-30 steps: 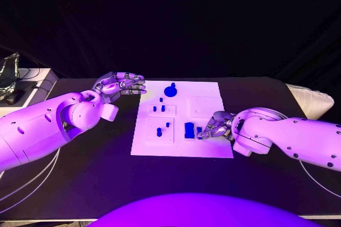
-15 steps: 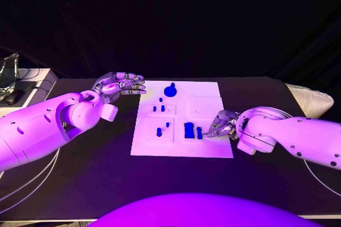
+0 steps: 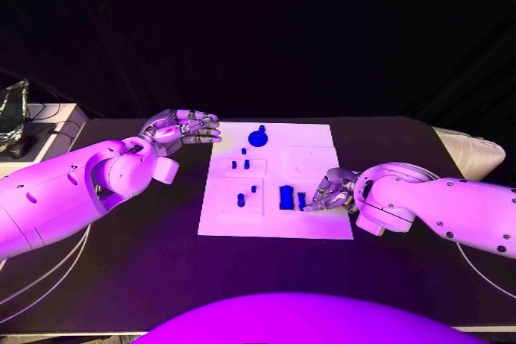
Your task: Assemble the parts on the task board
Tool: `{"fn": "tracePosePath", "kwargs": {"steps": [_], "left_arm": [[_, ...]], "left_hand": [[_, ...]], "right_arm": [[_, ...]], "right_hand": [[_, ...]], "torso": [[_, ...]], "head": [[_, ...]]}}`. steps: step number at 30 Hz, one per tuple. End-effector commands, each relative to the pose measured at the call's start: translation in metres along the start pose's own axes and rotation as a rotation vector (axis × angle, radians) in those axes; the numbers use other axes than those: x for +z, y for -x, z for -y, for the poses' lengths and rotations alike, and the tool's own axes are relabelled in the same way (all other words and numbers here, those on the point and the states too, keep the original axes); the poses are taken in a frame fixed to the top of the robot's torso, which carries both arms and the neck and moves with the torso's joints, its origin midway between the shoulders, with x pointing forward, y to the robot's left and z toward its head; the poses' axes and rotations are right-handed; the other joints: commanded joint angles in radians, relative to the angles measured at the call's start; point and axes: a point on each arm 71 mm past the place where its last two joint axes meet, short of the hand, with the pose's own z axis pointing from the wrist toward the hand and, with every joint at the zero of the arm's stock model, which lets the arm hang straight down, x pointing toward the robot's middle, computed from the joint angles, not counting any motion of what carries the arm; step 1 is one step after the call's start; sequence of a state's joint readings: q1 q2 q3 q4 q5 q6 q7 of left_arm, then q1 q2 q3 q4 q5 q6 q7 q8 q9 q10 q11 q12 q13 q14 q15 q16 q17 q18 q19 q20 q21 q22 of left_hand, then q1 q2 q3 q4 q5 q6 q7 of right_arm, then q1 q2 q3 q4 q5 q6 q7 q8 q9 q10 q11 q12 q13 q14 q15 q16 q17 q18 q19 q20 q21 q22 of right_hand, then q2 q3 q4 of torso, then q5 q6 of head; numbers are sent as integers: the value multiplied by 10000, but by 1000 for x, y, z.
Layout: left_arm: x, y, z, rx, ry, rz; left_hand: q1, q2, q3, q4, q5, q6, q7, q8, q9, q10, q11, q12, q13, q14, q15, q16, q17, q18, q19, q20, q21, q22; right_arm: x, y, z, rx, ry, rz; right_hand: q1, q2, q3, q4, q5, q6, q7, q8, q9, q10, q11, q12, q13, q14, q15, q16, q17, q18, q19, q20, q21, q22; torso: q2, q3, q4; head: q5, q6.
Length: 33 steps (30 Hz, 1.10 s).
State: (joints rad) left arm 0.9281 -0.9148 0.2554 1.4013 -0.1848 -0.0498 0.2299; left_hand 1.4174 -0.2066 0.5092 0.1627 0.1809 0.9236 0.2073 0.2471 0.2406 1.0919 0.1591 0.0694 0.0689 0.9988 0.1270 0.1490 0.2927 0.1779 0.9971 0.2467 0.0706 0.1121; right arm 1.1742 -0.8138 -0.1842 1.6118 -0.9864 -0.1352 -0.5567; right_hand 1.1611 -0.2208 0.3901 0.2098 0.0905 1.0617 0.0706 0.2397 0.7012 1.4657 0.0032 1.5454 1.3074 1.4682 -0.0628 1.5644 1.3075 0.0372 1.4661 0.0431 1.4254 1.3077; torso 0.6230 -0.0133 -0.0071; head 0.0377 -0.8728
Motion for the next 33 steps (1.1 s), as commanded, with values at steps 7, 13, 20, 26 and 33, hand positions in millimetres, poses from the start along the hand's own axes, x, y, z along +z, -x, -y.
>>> {"fn": "tracePosePath", "kwargs": {"steps": [7, 13, 20, 26, 33], "left_arm": [[0, -2, 1, -41, -72, -186], [0, -2, 1, -41, -69, -193], [0, -2, 1, -35, -63, -183], [0, -2, 1, -38, -75, -187], [1, 0, 0, -38, -102, -125]], "left_hand": [[-24, 93, -4, 78, 56, -30, 5, -48, -14, -29, 40, -35, -9, 19, 61, -33, 10, 59, 53, 8, -57, -10], [-24, 93, -4, 78, 56, -30, 5, -48, -14, -29, 40, -35, -9, 19, 61, -33, 10, 59, 53, 8, -57, -10], [-24, 93, -4, 78, 56, -30, 5, -48, -14, -29, 40, -35, -9, 19, 61, -33, 10, 59, 53, 8, -57, -10], [-12, 101, -10, 88, 57, -23, 3, -47, -15, -30, 39, -30, -7, 25, 61, -51, 19, 61, 55, 11, -55, -38], [-10, 99, -14, 90, 57, -23, 2, -48, -16, -31, 39, -29, -7, 26, 61, -55, 22, 61, 56, 11, -55, -46]], "right_arm": [[5, -1, -6, -152, 133, 105], [8, -5, -8, -339, 141, 59], [10, -4, -6, -606, 81, 157], [7, -4, -5, -513, 227, 378], [-1, 0, -1, -183, 713, 713]], "right_hand": [[-113, 334, -24, 176, -16, 132, -34, 83, -19, 960, -104, 67, 2526, 1026, -79, 64, 2633, -125, 791, -83, 58, 2301], [-42, 339, -7, 143, 14, 142, -59, 100, -14, 956, -122, 59, 2521, 1026, -89, 64, 2633, -122, 788, -89, 41, 2297], [91, 311, 19, 64, 108, 152, -79, 126, -9, 950, -142, 46, 2514, 1026, -110, 64, 2633, -122, 789, -104, 41, 2297], [-163, 156, -218, 254, 12, 144, -45, 147, -16, 951, -118, 48, 2515, 1026, -96, 64, 2633, -122, 787, -105, 32, 2295], [-691, 466, -2782, 828, 89, 56, -70, 299, 19, 952, -134, 48, 2517, 1026, -109, 64, 2633, -127, 793, -117, 63, 2303]], "torso": [[0, -1, 3], [-4, -4, -5], [-10, -3, -8], [-7, 3, 4], [-42, -11, -20]], "head": [[6, 2], [15, 2], [17, 2], [10, 2], [-9, 2]]}}
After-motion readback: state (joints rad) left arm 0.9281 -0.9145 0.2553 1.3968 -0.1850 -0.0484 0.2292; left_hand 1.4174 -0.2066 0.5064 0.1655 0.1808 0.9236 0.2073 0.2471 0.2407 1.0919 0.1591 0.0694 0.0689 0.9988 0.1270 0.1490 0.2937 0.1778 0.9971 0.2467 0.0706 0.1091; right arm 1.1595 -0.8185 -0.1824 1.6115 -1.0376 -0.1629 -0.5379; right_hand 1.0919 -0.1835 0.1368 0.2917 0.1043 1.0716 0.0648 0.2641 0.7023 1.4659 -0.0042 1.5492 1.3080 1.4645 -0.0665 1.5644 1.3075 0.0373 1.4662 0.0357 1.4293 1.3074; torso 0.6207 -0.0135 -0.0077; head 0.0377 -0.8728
